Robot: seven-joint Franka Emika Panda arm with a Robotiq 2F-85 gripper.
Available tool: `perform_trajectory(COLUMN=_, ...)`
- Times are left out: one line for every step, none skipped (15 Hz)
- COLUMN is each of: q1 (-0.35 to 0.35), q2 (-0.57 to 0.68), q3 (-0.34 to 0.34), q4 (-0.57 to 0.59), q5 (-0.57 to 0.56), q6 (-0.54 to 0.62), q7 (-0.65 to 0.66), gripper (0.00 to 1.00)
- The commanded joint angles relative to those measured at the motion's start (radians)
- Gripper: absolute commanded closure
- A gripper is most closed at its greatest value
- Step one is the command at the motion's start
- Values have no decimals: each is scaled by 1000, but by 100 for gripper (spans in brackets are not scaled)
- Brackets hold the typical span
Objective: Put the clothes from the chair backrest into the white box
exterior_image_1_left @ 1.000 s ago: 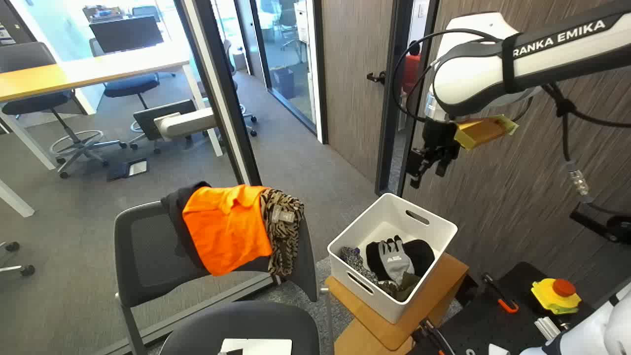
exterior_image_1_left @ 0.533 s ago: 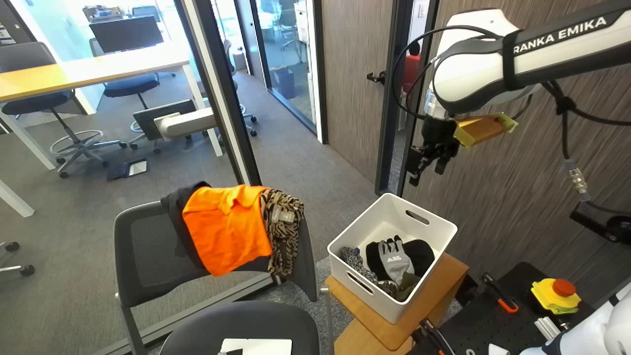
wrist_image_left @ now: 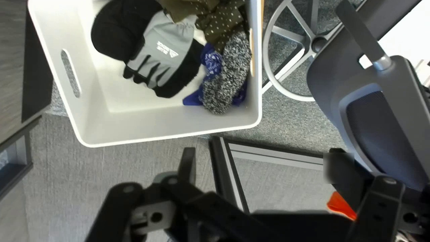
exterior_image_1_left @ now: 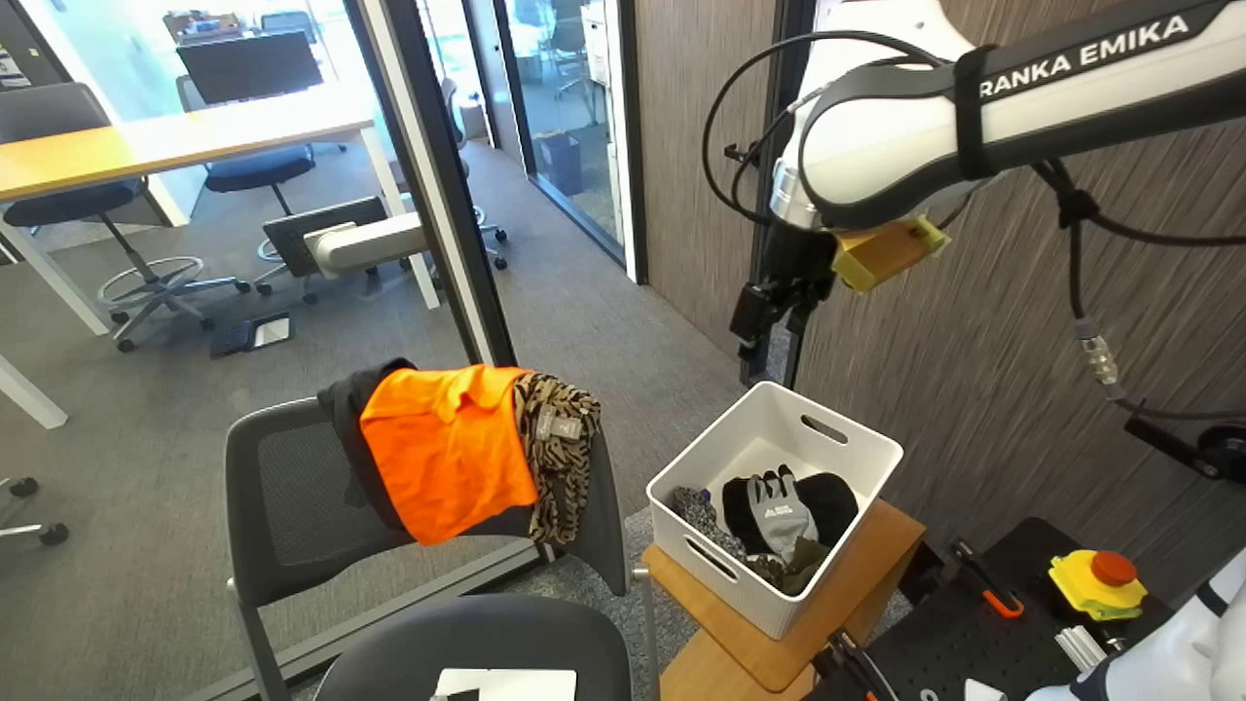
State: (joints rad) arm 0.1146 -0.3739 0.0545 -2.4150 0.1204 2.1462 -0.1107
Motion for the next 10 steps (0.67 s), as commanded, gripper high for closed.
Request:
perform_trajectory(q1=62, q2=95, q3=66, q4=106, q5=27, q6=90, q7=18, gripper=0)
perform_trajectory(q1=72, q2=119, q3=85, q4=129, q5=15, q6=115, q7=23, gripper=0)
perform_trajectory(q1=81, q2=149, q3=110, q4=157, q5=-1, q6=146, q7=42, gripper=0)
perform_trajectory(q1=87, q2=180, q3=134, q4=189, q5=-25, q6=169, q7=60, gripper=0)
perform_trajectory(q1=90, q2=212, q3=160, q4=224, q5=-60, q6=186, q7=82, gripper=0)
perform_trajectory(q1=92, q2=242, q3=179, q4=260, q5=-91, q6=197, q7=106, gripper=0)
perform_trajectory(q1=98, q2=277, q3=197, q4=302, q5=-128, q6=197, q7=122, gripper=0)
perform_trajectory(q1=102, q2=307, q3=209, q4=340, q5=-158, q6=191, q7=130, gripper=0)
perform_trajectory(q1=111, q2=341, q3=222, q4=382, q5=-186, q6=185, q7=132, gripper=0)
perform_trajectory(q1=119, q2=368, q3=229, q4=416, q5=-205, q6=180, q7=131, gripper=0)
